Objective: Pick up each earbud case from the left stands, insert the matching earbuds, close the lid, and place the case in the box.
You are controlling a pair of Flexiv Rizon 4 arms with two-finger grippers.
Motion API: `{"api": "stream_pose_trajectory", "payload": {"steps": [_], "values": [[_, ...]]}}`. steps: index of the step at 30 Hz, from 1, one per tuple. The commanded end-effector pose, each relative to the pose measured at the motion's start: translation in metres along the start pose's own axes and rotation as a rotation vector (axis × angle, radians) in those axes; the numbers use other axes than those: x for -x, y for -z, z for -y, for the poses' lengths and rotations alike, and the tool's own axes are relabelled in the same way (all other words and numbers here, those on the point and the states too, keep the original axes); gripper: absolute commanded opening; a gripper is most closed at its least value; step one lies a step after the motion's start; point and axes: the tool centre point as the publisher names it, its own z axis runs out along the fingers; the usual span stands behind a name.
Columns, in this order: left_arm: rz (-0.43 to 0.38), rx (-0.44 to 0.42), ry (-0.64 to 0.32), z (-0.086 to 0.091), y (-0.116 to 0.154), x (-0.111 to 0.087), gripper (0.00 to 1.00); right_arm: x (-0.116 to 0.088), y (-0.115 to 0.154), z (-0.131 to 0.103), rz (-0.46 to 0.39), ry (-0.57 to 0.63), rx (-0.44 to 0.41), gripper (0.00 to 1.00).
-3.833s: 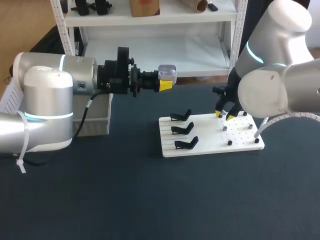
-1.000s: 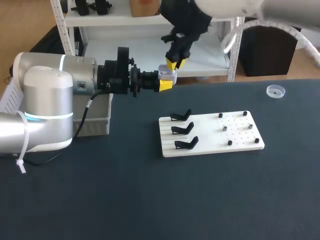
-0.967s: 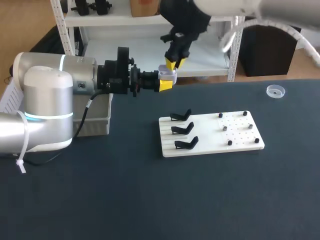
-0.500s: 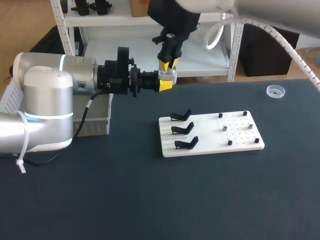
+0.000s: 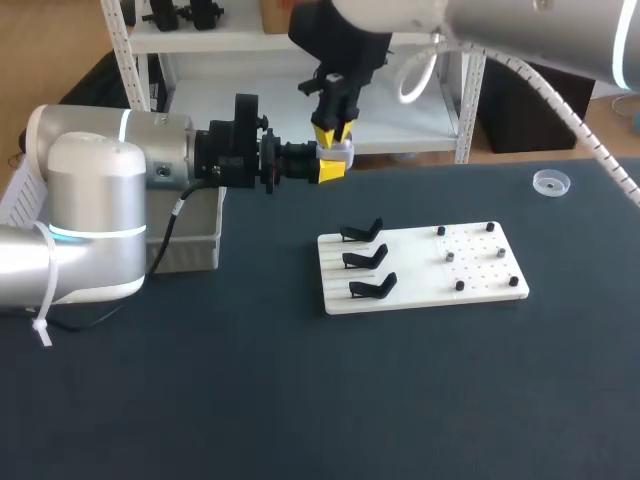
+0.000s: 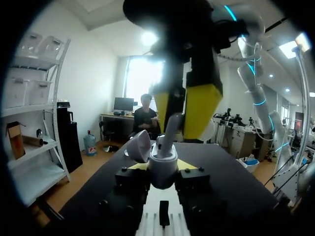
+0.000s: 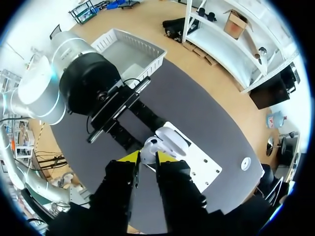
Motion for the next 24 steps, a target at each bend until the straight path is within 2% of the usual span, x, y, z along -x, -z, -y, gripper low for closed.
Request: {"api": "stream_pose_trajectory", "payload": {"steps": [1, 24], "values": [[0.002, 0.004, -0.001, 0.0012, 0.0, -0.0004, 0.0, 0.002, -0.0014, 0.0018, -0.006, -0.005, -0.004, 0.0], [0.002, 0.004, -0.001, 0.0012, 0.0, -0.0004, 0.0, 0.0036, -0.0113, 0.0064, -0.035, -0.007, -0.028, 0.0]]}}
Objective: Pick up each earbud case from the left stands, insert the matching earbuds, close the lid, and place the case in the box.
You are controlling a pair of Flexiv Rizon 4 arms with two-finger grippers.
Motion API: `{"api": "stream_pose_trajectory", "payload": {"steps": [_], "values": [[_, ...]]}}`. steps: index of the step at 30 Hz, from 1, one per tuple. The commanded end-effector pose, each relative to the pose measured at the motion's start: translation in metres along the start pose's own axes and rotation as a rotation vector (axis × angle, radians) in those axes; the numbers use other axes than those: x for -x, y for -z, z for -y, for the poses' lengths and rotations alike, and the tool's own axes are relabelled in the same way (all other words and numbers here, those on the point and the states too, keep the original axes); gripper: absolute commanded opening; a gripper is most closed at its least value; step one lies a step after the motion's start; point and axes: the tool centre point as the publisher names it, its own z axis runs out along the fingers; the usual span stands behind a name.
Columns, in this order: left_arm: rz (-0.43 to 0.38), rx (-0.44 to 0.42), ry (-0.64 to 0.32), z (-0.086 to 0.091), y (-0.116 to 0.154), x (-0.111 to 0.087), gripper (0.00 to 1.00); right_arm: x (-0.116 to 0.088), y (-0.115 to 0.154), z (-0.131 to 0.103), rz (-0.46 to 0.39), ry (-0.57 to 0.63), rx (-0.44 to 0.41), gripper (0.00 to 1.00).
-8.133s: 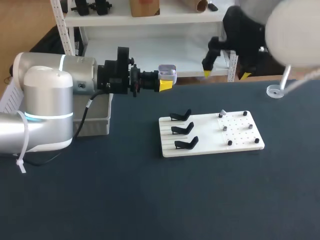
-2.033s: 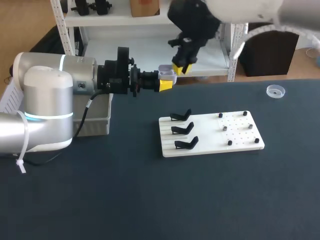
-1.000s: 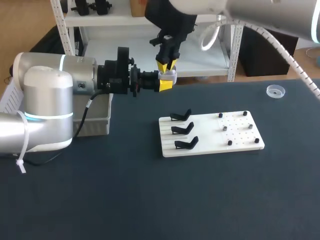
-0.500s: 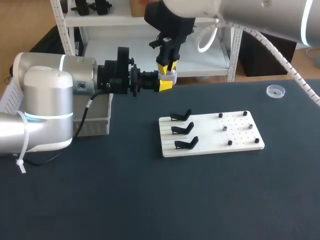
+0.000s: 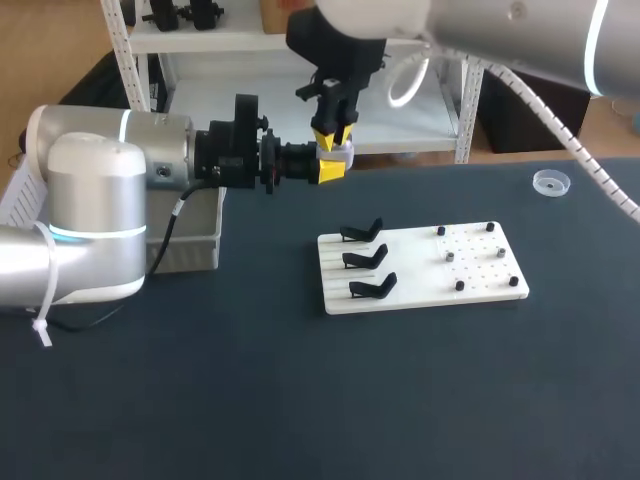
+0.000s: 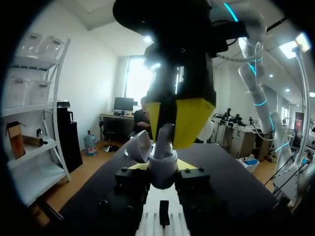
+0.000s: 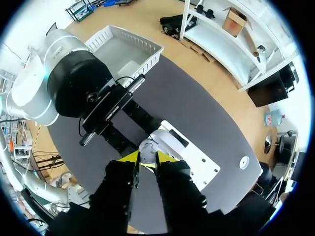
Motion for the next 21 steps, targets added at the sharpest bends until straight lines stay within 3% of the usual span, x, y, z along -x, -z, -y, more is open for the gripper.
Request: {"api": "stream_pose_trajectory", "payload": {"steps": [1, 4, 6, 8, 21], "values": [[0.002, 0.004, -0.002, 0.0014, 0.0001, 0.0004, 0.0, 0.0011, -0.0027, 0.0009, -0.007, -0.001, -0.005, 0.0], [0.002, 0.004, -0.002, 0.0014, 0.0001, 0.0004, 0.0, 0.0006, -0.0031, 0.0008, -0.011, 0.0, -0.012, 0.0], [0.002, 0.004, -0.002, 0.0014, 0.0001, 0.0004, 0.0, 0.0005, -0.003, 0.001, -0.01, -0.001, -0.014, 0.19], [0.002, 0.004, -0.002, 0.0014, 0.0001, 0.0004, 0.0, 0.0003, -0.0021, 0.0014, -0.009, -0.002, -0.017, 0.31], [0.002, 0.004, -0.002, 0.0014, 0.0001, 0.0004, 0.0, -0.0005, 0.003, 0.0006, 0.001, 0.005, -0.027, 0.3]]}}
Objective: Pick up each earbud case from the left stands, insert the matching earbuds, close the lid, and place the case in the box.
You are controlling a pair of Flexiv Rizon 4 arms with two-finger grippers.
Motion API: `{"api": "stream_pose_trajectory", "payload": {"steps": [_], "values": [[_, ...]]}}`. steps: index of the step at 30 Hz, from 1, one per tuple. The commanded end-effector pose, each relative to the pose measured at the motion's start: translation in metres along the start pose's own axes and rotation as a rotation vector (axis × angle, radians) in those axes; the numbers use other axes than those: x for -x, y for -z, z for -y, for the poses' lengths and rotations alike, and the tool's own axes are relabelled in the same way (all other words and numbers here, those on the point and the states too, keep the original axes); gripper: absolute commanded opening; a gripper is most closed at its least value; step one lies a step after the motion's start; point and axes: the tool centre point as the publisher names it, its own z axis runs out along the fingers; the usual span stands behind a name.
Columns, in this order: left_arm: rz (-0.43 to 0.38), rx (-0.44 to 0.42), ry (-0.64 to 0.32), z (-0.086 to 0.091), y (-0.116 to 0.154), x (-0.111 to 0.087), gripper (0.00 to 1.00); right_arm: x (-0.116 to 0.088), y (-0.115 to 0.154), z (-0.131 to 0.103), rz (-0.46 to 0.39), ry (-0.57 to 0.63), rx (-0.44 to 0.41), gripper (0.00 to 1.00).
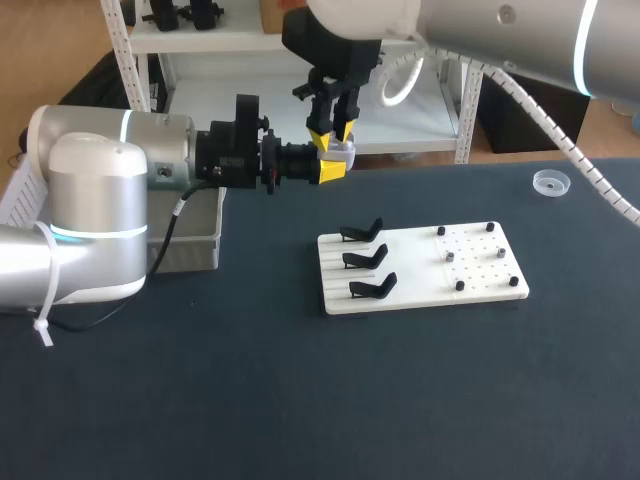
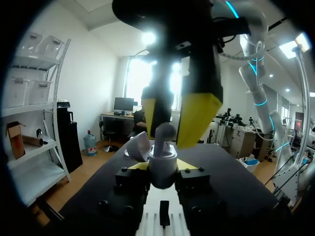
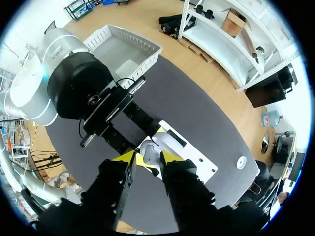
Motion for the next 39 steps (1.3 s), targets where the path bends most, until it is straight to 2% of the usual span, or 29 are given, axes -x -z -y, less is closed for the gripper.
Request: {"api": "stream_pose_trajectory", "payload": {"steps": [1, 6, 11, 14, 16, 20, 24, 27, 39], "values": [[0.002, 0.004, -0.001, 0.002, 0.001, 0.0, 0.0, -0.003, 0.0, 0.0, 0.007, 0.0, -0.003, 0.3], [0.002, 0.004, -0.001, 0.002, 0.001, 0.0, 0.0, -0.004, 0.005, 0.0, 0.017, 0.001, -0.012, 0.31], [0.002, 0.004, -0.001, 0.002, 0.001, 0.0, 0.0, 0.001, 0.027, 0.003, 0.086, -0.004, -0.006, 0.3], [0.002, 0.004, -0.001, 0.002, 0.001, 0.0, 0.0, 0.013, 0.029, 0.017, 0.152, -0.046, 0.003, 0.3], [0.002, 0.004, -0.001, 0.002, 0.001, 0.0, 0.0, 0.023, 0.027, 0.027, 0.225, -0.076, 0.018, 0.31], [0.002, 0.004, -0.001, 0.002, 0.001, 0.0, 0.0, 0.036, 0.012, 0.048, 0.298, -0.133, 0.006, 0.33], [0.002, 0.004, -0.001, 0.002, 0.001, 0.0, 0.0, 0.041, -0.006, 0.063, 0.292, -0.194, -0.005, 0.32], [0.002, 0.004, -0.001, 0.002, 0.001, 0.0, 0.0, 0.038, -0.018, 0.066, 0.264, -0.216, -0.008, 0.28], [0.002, 0.004, -0.001, 0.002, 0.001, 0.0, 0.0, 0.006, -0.016, 0.047, 0.245, -0.224, 0.034, 0.31]]}}
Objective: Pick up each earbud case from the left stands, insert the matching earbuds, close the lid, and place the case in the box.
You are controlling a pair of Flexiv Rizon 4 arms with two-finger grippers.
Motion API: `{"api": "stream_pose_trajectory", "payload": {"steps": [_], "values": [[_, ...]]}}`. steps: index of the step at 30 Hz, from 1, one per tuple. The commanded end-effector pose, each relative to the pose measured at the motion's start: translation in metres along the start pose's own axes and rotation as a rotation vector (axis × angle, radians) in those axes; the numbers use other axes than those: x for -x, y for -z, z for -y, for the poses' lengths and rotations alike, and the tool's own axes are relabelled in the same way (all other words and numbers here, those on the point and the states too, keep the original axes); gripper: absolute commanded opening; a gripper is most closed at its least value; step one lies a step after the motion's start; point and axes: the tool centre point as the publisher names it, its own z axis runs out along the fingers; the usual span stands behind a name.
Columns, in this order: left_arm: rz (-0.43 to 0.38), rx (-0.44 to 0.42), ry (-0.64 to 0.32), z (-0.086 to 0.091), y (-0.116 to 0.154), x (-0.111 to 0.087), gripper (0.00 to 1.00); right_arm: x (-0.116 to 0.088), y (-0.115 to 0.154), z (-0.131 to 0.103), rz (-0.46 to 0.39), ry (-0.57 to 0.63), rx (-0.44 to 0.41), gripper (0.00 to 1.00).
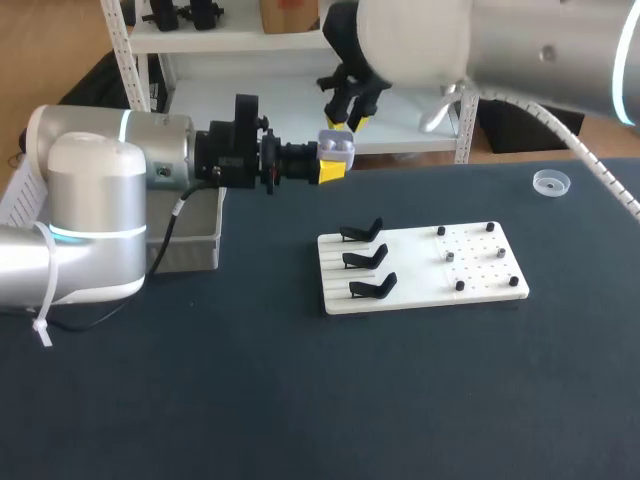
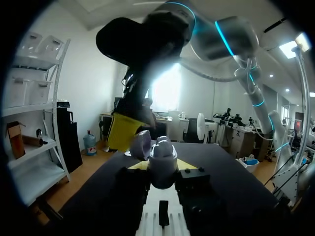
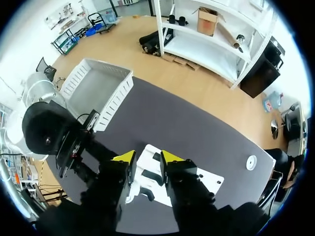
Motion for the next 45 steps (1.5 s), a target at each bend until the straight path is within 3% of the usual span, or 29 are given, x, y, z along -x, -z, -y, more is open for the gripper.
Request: {"api": "stream_pose_trajectory", "payload": {"steps": [1, 7, 11, 12, 13, 14, 19, 26, 35, 39, 45], "values": [[0.002, 0.005, -0.001, 0.0, 0.001, 0.0, 0.0, -0.02, 0.008, -0.004, 0.027, -0.006, 0.005, 0.31], [0.002, 0.005, -0.001, 0.0, 0.001, 0.0, 0.0, -0.023, 0.009, -0.006, 0.04, -0.021, 0.01, 0.31], [0.002, 0.005, -0.001, 0.0, 0.001, 0.0, 0.0, -0.019, 0.029, 0.004, 0.143, -0.074, 0.016, 0.34], [0.002, 0.005, -0.001, 0.0, 0.001, 0.0, 0.0, -0.02, 0.033, 0.008, 0.166, -0.094, 0.018, 0.45], [0.002, 0.005, -0.001, 0.0, 0.001, 0.0, 0.0, -0.022, 0.035, 0.012, 0.179, -0.111, 0.019, 0.76], [0.009, 0.018, -0.008, -0.001, 0.008, 0.005, 0.0, -0.025, 0.037, 0.017, 0.198, -0.137, 0.024, 1.0], [0.031, 0.096, -0.042, -0.009, 0.049, 0.019, 0.0, -0.044, 0.036, 0.039, 0.258, -0.23, 0.061, 1.0], [0.051, 0.161, -0.08, -0.025, 0.115, 0.013, 0.0, -0.044, 0.036, 0.039, 0.258, -0.23, 0.061, 1.0], [-0.052, 0.289, -0.019, -0.042, 0.193, -0.025, 0.0, -0.044, 0.036, 0.039, 0.258, -0.23, 0.061, 1.0], [-0.096, 0.351, 0.006, -0.049, 0.215, -0.042, 0.0, -0.044, 0.036, 0.039, 0.258, -0.23, 0.061, 1.0], [-0.098, 0.413, 0.025, -0.068, 0.243, -0.077, 0.0, -0.044, 0.036, 0.039, 0.258, -0.23, 0.061, 1.0]]}}
